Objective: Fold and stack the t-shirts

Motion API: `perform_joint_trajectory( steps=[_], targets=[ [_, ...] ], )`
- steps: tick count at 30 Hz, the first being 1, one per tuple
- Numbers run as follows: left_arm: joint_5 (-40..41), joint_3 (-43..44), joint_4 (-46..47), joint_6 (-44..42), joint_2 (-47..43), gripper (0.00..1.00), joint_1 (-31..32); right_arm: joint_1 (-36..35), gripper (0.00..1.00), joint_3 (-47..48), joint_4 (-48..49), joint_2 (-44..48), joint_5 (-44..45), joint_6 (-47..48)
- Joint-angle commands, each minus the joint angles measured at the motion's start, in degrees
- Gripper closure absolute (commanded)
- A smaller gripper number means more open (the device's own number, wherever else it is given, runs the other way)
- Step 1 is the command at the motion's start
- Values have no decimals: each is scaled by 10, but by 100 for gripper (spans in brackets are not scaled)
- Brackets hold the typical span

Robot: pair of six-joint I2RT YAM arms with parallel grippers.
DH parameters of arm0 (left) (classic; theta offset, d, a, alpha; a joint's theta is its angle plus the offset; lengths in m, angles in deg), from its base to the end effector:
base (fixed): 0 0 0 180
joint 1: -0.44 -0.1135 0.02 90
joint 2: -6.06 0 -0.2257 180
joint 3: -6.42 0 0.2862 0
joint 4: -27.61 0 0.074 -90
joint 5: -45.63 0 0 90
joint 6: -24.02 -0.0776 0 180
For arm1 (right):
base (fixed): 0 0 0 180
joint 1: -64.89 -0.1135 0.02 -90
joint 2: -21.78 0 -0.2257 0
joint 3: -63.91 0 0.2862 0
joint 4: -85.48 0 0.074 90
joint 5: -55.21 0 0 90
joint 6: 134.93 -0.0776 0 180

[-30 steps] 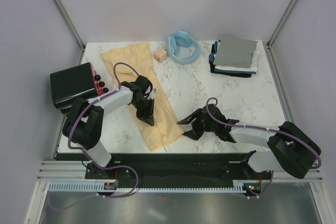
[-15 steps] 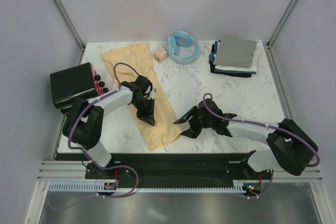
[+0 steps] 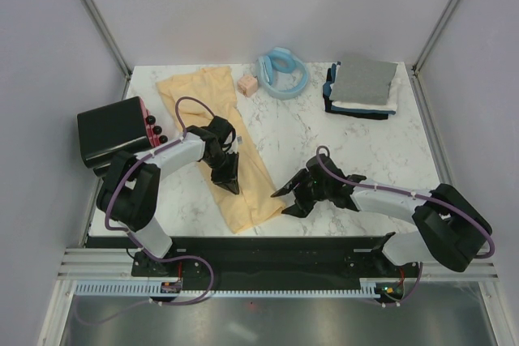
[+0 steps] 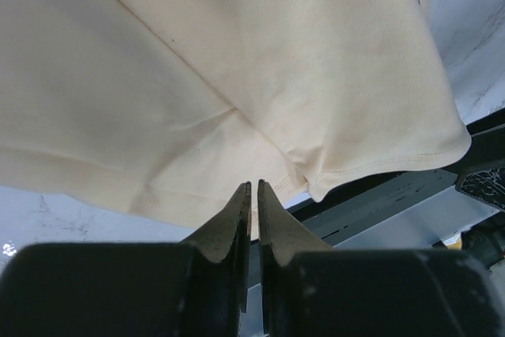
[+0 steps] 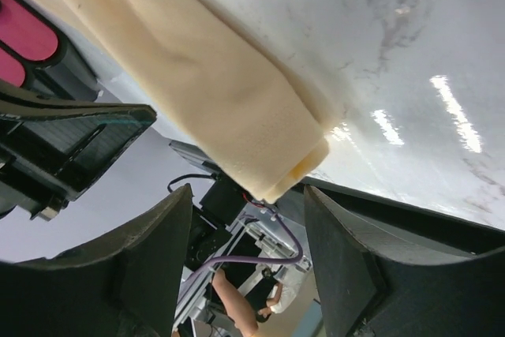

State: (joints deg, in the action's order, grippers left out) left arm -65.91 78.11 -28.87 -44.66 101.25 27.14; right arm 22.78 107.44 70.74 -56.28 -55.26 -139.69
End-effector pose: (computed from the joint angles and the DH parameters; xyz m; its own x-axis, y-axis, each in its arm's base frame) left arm 0.2805 -0.1730 0.0802 -0.9922 0.1205 -0.0306 0.1226 0.9082 -0.4001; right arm 0.2079 0.2245 0.0609 -0.7481 0.5823 0.3182 0.6264 0.4614 0.6283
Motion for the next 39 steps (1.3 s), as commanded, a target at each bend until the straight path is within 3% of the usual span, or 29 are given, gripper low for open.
perform_joint_trajectory(
  steps=[1,22,33,39],
  targets=[
    [-17,5,13,-27,-11,87,-2,-1,35,16,-54,22,31,-10],
    [-38,-4,17,-30,-12,88,-2,-12,34,-36,60,32,51,-107],
    [-40,-6,16,-31,-16,89,-2,-12,39,-65,128,11,92,-144],
    [-44,-11,17,-32,-22,90,-2,-17,39,-55,112,0,89,-149]
  ],
)
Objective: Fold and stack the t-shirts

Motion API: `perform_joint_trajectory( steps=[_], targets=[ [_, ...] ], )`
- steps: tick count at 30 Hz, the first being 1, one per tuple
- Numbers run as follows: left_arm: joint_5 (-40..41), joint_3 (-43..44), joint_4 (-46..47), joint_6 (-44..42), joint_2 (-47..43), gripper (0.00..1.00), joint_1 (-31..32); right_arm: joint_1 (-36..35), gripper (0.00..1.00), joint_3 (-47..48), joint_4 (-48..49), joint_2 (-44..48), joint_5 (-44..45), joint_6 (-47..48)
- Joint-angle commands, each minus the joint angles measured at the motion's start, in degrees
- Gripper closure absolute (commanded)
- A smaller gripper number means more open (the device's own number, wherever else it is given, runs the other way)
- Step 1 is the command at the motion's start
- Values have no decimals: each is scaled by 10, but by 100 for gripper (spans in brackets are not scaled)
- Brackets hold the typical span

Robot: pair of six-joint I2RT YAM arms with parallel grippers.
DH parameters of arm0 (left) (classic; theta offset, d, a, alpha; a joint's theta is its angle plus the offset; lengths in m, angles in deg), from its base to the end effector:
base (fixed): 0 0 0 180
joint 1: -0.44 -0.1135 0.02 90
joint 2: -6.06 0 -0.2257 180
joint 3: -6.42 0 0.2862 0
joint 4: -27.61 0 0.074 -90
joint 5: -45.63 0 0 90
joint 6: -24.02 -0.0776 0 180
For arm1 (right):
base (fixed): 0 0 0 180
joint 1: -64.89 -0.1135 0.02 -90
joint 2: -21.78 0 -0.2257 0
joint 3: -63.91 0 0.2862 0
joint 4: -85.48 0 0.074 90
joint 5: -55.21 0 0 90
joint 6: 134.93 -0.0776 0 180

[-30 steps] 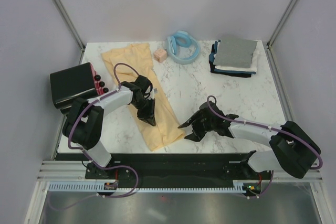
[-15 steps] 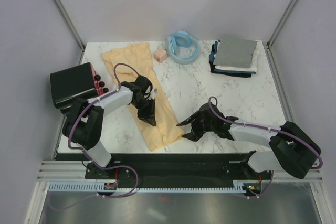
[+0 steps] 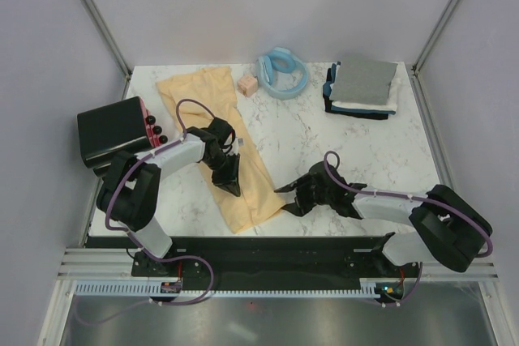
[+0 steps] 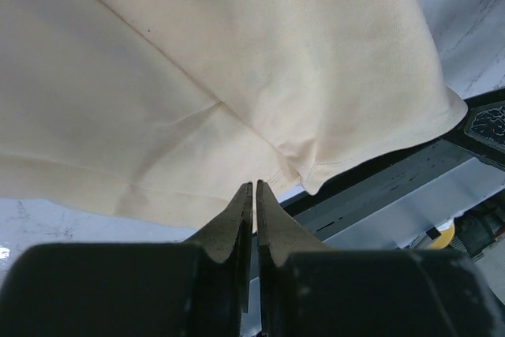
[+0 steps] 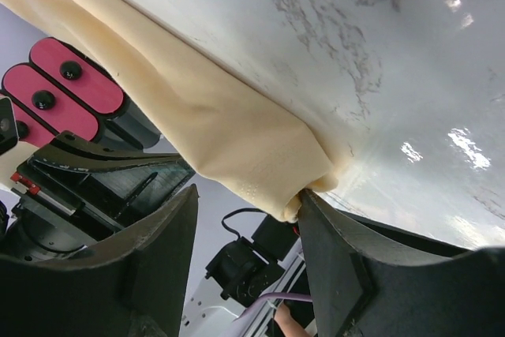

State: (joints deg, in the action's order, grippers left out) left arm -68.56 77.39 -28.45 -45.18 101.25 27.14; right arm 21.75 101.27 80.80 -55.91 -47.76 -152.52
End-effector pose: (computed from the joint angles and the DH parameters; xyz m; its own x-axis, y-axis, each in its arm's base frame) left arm 0.2768 -0.1748 0.0782 -0.9907 0.1357 -0.0144 0.1282 0.8900 -0.4375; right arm 0.2040 0.2150 0.0430 -0.5896 0.7205 0.3650 0.7283 0.2789 0.6260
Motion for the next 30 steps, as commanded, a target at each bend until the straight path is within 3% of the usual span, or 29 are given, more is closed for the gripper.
perform_joint_trajectory(
  steps=[1,10,22,30],
  targets=[
    [-19,-4,12,-27,-23,90,-2,-8,39,8,2,-1,18,-21],
    [-67,0,19,-36,-17,92,23,-9,40,44,-117,28,31,11],
    [-82,-5,26,-40,-13,93,60,-19,41,20,-84,27,66,-28],
    [-80,-4,34,-39,6,93,89,-21,48,14,-98,42,104,-32]
  ],
)
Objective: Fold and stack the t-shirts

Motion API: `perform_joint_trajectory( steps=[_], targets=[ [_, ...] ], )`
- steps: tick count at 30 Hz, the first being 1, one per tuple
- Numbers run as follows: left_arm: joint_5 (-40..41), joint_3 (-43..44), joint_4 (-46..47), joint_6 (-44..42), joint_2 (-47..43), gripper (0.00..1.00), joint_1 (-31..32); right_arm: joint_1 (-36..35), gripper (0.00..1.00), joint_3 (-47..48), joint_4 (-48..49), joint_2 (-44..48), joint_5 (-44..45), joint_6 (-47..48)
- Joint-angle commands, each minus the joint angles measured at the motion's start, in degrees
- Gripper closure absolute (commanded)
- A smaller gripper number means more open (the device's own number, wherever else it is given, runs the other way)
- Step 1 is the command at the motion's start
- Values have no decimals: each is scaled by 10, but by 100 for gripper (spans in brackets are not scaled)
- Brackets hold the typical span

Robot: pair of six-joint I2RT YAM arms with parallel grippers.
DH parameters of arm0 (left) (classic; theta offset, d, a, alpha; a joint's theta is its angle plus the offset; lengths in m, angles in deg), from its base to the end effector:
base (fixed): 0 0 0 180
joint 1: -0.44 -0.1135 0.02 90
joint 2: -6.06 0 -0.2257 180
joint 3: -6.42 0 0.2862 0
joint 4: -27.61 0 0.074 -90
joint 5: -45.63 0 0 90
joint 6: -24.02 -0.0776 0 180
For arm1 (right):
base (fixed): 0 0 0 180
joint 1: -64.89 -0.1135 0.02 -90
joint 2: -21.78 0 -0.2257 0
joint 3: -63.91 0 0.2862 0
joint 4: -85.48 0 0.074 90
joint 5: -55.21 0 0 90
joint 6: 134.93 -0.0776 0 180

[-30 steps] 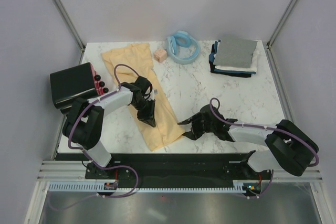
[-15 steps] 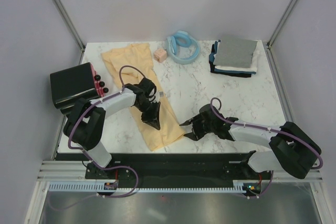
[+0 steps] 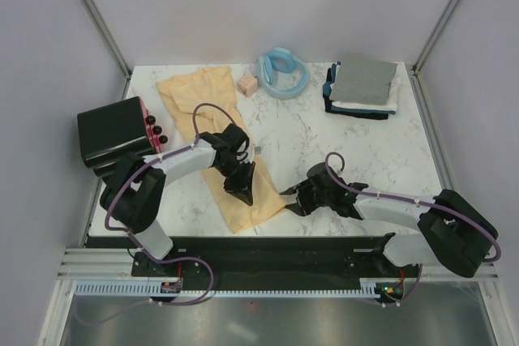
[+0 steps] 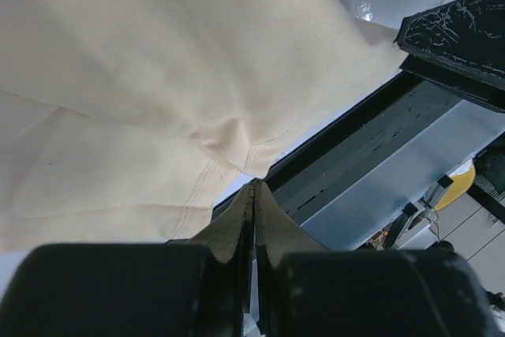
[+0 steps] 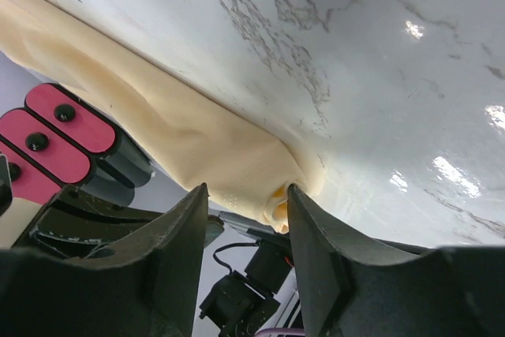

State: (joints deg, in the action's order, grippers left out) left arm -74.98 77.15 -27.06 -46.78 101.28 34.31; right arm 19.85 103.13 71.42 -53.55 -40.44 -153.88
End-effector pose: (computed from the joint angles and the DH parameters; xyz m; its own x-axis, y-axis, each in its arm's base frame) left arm 0.2499 -0.2153 0.0813 -0.9540 0.2995 -0.0131 0.2599 0.8045 -0.5341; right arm 0.2002 0.2113 0.0470 -0.5319 0.7993 0.2795 0.7564 0.3001 0.5812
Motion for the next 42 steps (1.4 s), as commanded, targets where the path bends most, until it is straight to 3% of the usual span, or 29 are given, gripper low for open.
perform_joint_trajectory(
  steps=[1,10,15,23,31,32,36,42],
  targets=[
    [-14,-1,23,-22,8,93,22,-2,50,-4,-7,19,33,-16],
    [-14,3,32,-25,43,93,60,-3,65,-3,-44,26,42,-11],
    [-13,-1,32,-29,55,94,68,-2,91,9,-78,26,36,-2],
    [13,0,25,-15,84,98,74,-1,100,25,-126,68,75,16],
    [43,3,8,-7,112,98,76,-1,96,37,-144,60,43,36],
    [45,3,2,-7,116,98,75,-1,90,43,-157,45,35,40],
    [47,6,-4,-3,124,98,76,2,79,104,-226,26,30,83],
    [35,8,-3,-7,68,96,76,23,75,185,-321,88,120,159]
  ],
)
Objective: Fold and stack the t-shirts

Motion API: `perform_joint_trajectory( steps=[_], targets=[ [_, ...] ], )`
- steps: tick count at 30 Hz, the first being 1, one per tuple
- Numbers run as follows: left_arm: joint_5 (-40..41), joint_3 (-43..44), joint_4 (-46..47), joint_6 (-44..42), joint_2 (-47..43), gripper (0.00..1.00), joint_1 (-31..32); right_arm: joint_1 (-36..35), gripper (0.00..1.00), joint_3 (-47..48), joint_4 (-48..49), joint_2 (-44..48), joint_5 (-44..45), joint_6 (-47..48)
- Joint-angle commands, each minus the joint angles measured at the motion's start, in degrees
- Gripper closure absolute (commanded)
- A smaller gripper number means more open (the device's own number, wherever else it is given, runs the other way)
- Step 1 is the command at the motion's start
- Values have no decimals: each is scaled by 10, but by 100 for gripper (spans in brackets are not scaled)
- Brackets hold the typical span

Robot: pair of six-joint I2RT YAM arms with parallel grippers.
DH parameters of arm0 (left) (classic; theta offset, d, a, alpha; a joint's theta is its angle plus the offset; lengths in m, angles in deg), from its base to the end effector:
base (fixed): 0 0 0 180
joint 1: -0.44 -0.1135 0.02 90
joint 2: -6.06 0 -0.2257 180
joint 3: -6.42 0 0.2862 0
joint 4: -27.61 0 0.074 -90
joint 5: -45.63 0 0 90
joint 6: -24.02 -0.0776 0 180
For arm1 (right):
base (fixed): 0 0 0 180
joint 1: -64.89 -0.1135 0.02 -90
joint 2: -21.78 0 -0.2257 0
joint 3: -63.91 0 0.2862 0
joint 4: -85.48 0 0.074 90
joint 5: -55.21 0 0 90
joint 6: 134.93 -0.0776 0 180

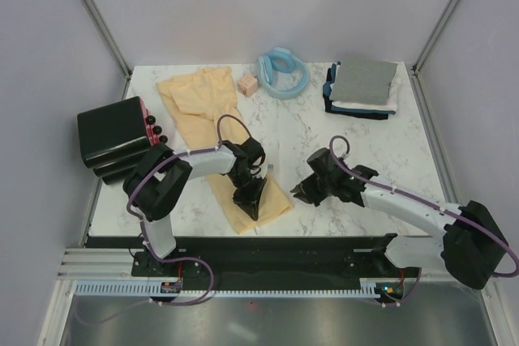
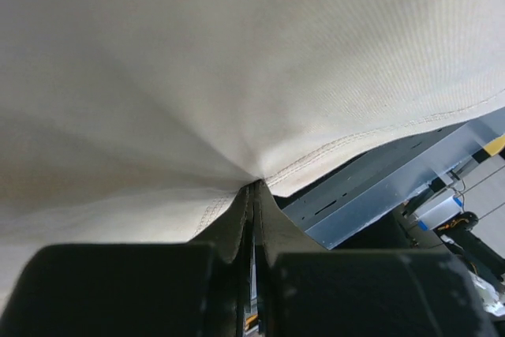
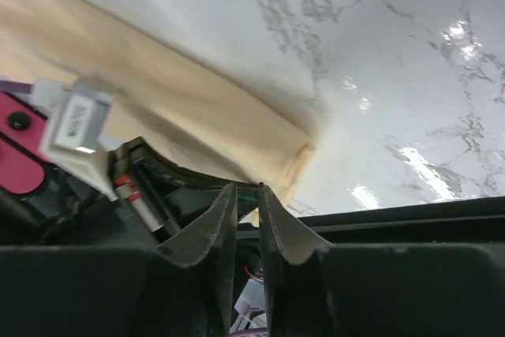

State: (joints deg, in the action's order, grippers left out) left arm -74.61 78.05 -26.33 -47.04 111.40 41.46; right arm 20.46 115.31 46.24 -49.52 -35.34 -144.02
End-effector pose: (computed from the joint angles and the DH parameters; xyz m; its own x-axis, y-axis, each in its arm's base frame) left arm 0.2185 -0.2419 0.0314 -0.9021 0.4131 0.1245 0.3064 0.8166 -0.4893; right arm 0.2098 0.2067 0.0997 -0.5978 0.7966 0.0892 0.7165 0.4811 0.5052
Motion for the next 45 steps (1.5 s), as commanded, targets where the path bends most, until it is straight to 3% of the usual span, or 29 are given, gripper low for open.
perform_joint_trajectory(
  steps=[1,6,9,10,12,16,24,32,38,45],
  targets=[
    [21,2,-10,-4,-50,94,4,26,74,69,-71,58,73,72],
    [63,41,-6,28,-154,82,-8,90,75,74,-17,25,33,162],
    [92,58,18,46,-163,79,-37,94,82,80,84,-51,-34,208],
    [102,61,36,51,-155,79,-48,93,89,85,122,-95,-63,219],
    [96,74,61,59,-133,79,-83,92,92,105,154,-137,-89,242],
    [89,157,70,37,-9,83,-99,85,94,134,176,-195,-122,277],
    [88,327,24,37,147,84,-103,82,94,132,176,-168,-151,308],
    [105,300,16,41,160,87,-103,64,94,134,190,-216,-214,306],
    [118,272,15,29,109,87,-114,44,94,145,177,-249,-235,311],
    [88,250,12,8,79,87,-120,40,94,145,154,-278,-214,321]
  ],
)
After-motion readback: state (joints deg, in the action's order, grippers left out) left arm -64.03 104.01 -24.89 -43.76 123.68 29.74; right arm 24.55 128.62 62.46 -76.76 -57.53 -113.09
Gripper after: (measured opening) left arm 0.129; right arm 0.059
